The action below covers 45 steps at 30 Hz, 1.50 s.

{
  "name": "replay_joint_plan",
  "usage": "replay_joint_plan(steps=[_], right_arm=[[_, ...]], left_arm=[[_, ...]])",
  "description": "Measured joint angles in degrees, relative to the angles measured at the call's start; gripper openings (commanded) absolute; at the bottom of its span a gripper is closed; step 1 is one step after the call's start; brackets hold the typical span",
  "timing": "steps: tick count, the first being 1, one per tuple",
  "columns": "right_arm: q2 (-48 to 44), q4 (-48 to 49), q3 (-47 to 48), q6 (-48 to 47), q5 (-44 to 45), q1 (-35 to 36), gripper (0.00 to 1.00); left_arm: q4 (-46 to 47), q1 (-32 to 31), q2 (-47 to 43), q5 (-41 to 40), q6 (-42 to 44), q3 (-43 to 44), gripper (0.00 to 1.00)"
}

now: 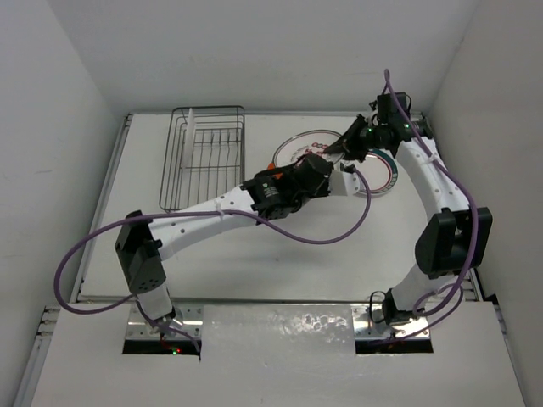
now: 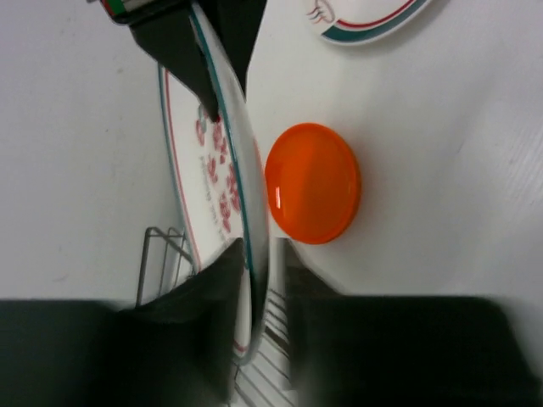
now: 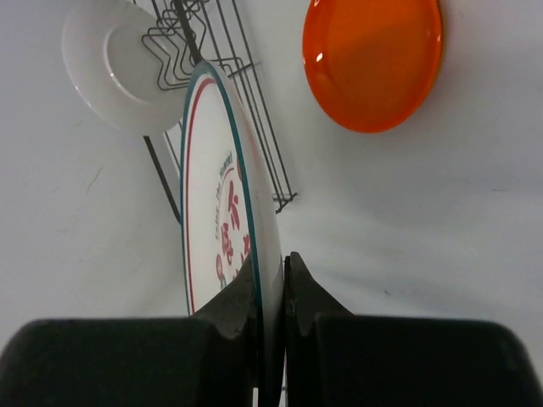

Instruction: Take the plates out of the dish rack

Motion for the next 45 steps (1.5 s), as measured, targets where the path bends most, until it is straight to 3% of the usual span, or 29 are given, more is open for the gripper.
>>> replay_joint_plan(steps=[1,2,8,12,16,21,24,27,28,34,42,45], right_arm=[[-0.8,0.7,-1.2,0.0,0.4,-0.5,0.0],[-1.6,1.2,-2.5,-0.1,0.7,-1.2,0.0],[-3.8,6.6,-12.5,-0.8,6.8,-10.8,0.0],[-3.8,11.3,-17.3,-2.0,17.5,-16.2,0.0],[-3.8,16.7,-23.1,-1.8,27.0,-17.2,0.0],[-3.3,21.7,-25.8,-0.2,34.0,-16.9,0.08],[-3.0,26.3,-28.0,0.8,36.5,-16.9,0.2],[-2.2,30.4,-30.4,2.1,38.0,-16.9,0.5],[-2.0,31.9,-31.6,2.5,38.4,-16.9,0.63],[2.9,31.4,-31.7,4.0,39.1,-16.4,0.96],[16.5,13.2,-11.1,0.2,35.7,-14.2,0.99],[16.9,9.8,-10.5,-1.2,34.3,-13.7,0.99]], left_arm=[[0.3,-0.1,0.9,-1.4,0.0,0.4,0.97],[0.6,-0.4,1.6,-3.2,-0.8,0.7,1.0],[-0.9,2.2,1.9,-9.8,-11.4,0.7,1.0],[-3.6,10.6,-2.8,-7.7,-24.3,-1.3,1.0],[-6.5,20.3,-9.8,-6.6,-33.9,-2.5,1.0],[-8.9,23.7,-15.1,-4.2,-42.8,-2.5,1.0],[-10.5,26.6,-15.3,-2.1,-47.3,-2.6,1.0],[-12.1,29.6,-15.3,-0.6,-50.6,-3.0,1.0],[-12.4,30.3,-15.3,-0.1,-51.4,-3.0,1.0],[-15.1,33.2,-15.3,1.2,-56.0,-2.3,1.0],[-17.1,45.0,-13.3,6.4,-60.5,1.0,1.0],[-17.2,47.2,-11.8,7.0,-60.2,2.6,1.0]])
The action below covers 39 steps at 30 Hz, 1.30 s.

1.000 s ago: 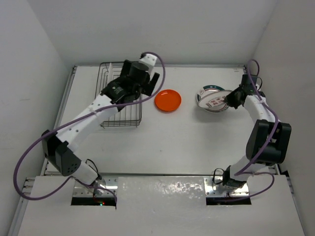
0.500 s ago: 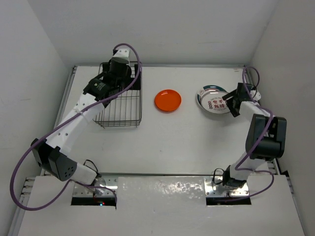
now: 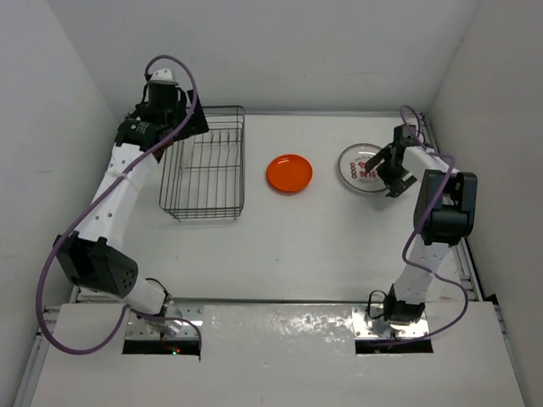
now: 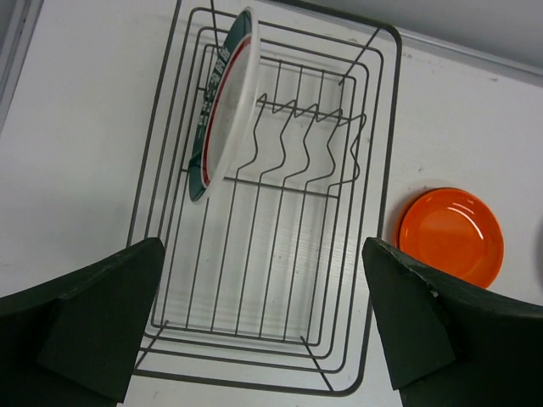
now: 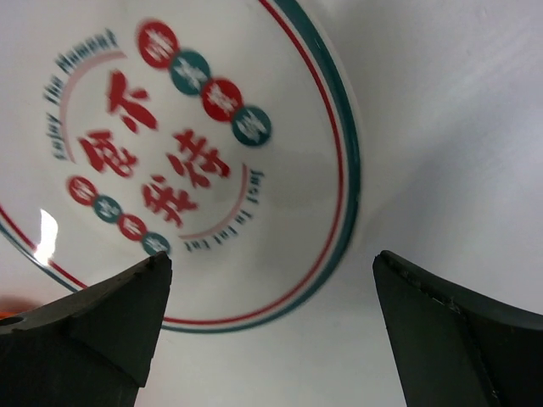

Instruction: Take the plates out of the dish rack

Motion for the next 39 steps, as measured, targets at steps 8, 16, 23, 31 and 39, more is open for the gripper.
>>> replay_joint_plan(steps=[8,16,23,31,39], right_arm=[[-2.8,-9.8,1.6,-2.8,0.7,0.6,0.99],[-22.6,-10.3,-6.9,-5.5,2.8,9.8,0.99],[-31.1,-9.1,-12.1,-9.7,0.8,18.2,0.99],[-35.5,-13.4,-15.8,-12.8,1.6,18.2,0.99],[-38.8,-15.3,-15.8,-13.2,1.6,18.2,0.99]], left_arm=[[0.4,4.3,6.1,6.4,3.0,3.7,1.0],[0.2,8.7,20.3,13.0,5.7,12.0,0.77],[-0.5,11.5,31.2,17.5,8.8,18.3,0.45],[-1.5,14.1,35.2,24.4,14.9,20.7,0.0],[-1.3,17.3,36.4,31.2,17.9,23.2,0.0]])
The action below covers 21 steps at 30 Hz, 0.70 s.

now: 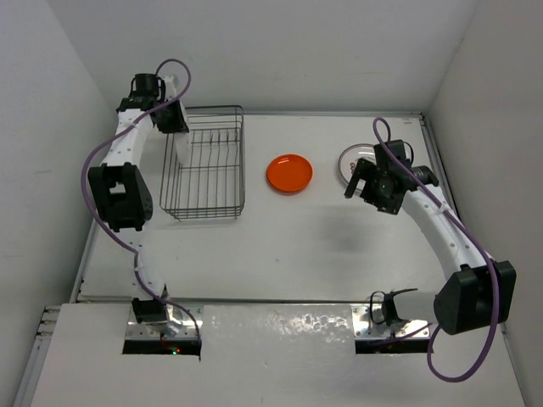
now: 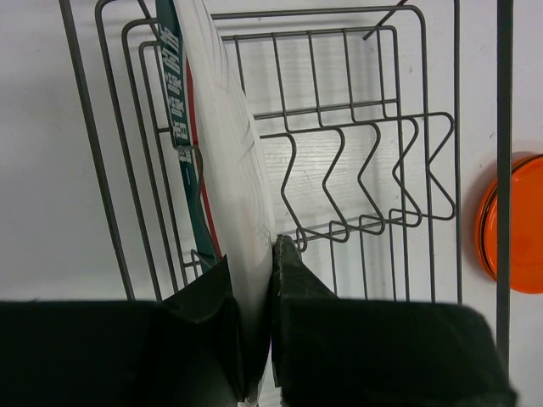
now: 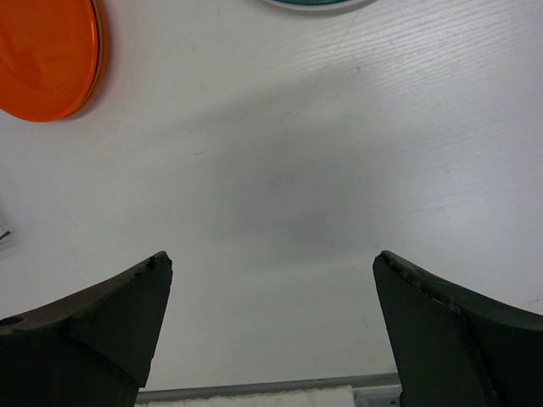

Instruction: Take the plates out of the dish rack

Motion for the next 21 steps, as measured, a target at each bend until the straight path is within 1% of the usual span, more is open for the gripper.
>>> replay_joint_plan(steps=[5,8,11,13,15,16,18,19,20,21], right_arm=[[0.3,-1.9,0.6,0.5,-1.5,0.0,0.99],[0.7,-3.1,2.6,1.1,-3.0,0.0,0.99],[0.8,-3.5,5.9,2.3,-5.0,0.0,0.99],[0.7,-3.1,8.4,3.6,-7.6,0.0,0.99],[0.7,-1.9,10.3,5.3,-10.1,0.0,0.99],[0.7,-1.3,11.2,6.3,-11.3,0.0,0.99],[1.2,-0.8,14.4,8.7,-13.9,0.0,0.99],[1.7,0.0,17.1,10.1,-15.4,0.0,0.99],[2.4,-0.3,19.7,11.7,-16.7,0.0,0.99],[3.2,-0.3,22.2,13.0,-17.9,0.0,0.99]], left_arm=[[-0.6,0.2,-0.3,1.1,1.8,0.2,0.0],[-1.9,0.2,-2.4,2.1,2.4,0.2,0.0],[-1.9,-0.1,-7.1,4.9,2.9,-0.7,0.0],[-0.5,-1.4,-12.9,6.3,4.7,-3.0,0.0],[1.0,-4.3,-18.5,6.2,7.8,-5.4,0.0],[1.6,-7.3,-21.2,5.2,9.6,-6.4,0.0],[5.2,-16.3,-26.3,0.1,14.3,-10.5,0.0],[6.7,-23.5,-28.7,-2.0,17.3,-13.4,0.0],[8.4,-29.4,-29.9,-2.9,19.3,-16.1,0.0],[10.2,-33.5,-31.1,-4.6,21.5,-19.2,0.0]])
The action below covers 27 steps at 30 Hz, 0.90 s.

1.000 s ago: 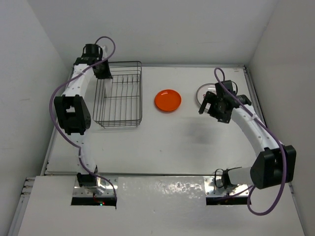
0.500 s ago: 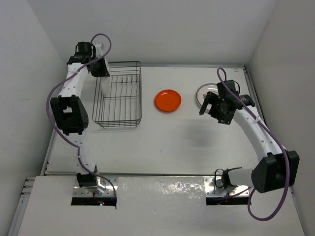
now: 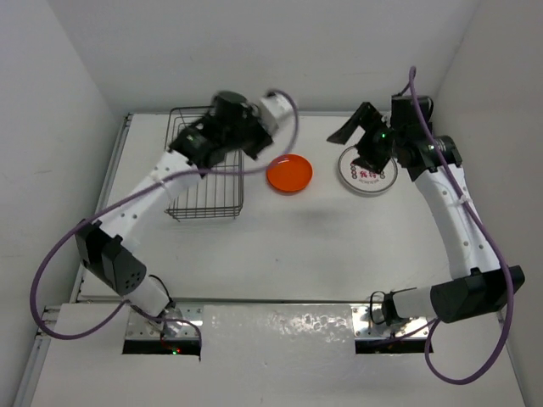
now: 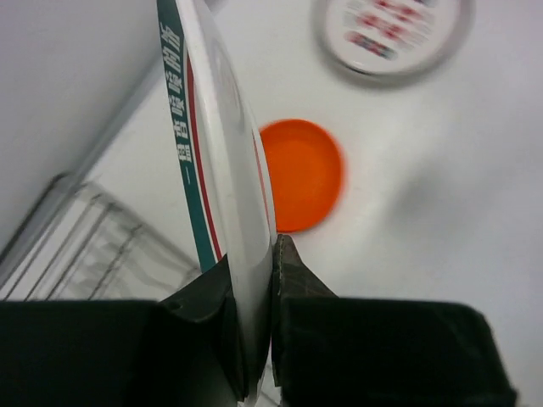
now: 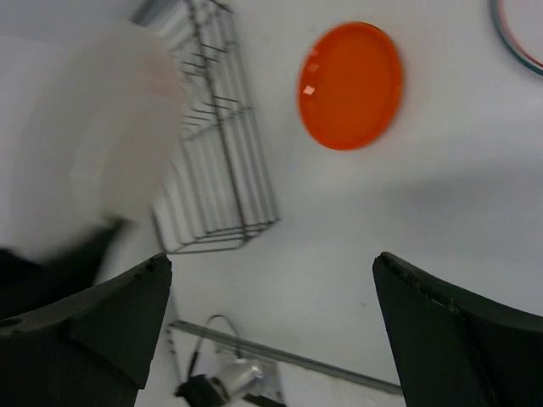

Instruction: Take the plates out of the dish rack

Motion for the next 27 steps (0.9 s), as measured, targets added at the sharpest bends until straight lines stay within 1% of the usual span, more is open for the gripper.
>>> replay_joint_plan(steps=[3,6,9,15,18,20,21,23,24,25,26,27], right_arm=[[1.5,2.9,5.0,4.5,-3.0,0.0,0.99],[1.5,3.5,5.6,8.2,-3.8,0.0,0.99],[1.4,3.2,3.7,10.5,-3.8,0.1,0.99],[2.0,4.0,-3.4,13.0,-3.9,3.4,0.95],[3.4,6.4,-4.3,13.4,-4.6,5.5,0.89],[4.1,7.6,-5.1,13.4,-4.7,7.0,0.81],[4.2,8.1,-5.7,13.4,-4.6,7.5,0.71],[4.1,9.3,-7.0,13.7,-4.3,7.8,0.6],[4.1,10.1,-7.7,14.1,-4.2,7.7,0.35],[4.1,11.0,-8.4,14.0,-4.1,7.7,0.12],[4.1,11.5,-8.9,14.5,-4.2,7.7,0.0],[4.1,11.7,-9.0,15.6,-3.1,7.5,0.0]], left_arm=[[2.8,-11.3,-3.5,-4.0,5.2,-10.8,0.0],[4.0,-17.0,-7.7,-7.1,8.9,-20.4,0.0],[4.5,-19.2,-11.6,-9.9,11.3,-25.1,0.0],[9.2,-21.9,-16.1,-12.8,13.6,-25.7,0.0],[10.2,-23.3,-16.5,-12.7,13.9,-26.9,0.0],[11.5,-24.1,-16.4,-12.2,14.1,-27.7,0.0],[11.6,-24.4,-16.4,-12.1,14.1,-27.9,0.0],[12.3,-24.7,-16.2,-12.1,14.2,-28.2,0.0],[12.7,-24.7,-16.2,-12.2,14.3,-28.4,0.0],[13.1,-24.7,-16.1,-12.3,14.4,-28.6,0.0],[13.0,-24.7,-16.0,-12.5,14.6,-28.6,0.01],[12.5,-24.7,-15.9,-12.9,16.2,-29.2,0.08]])
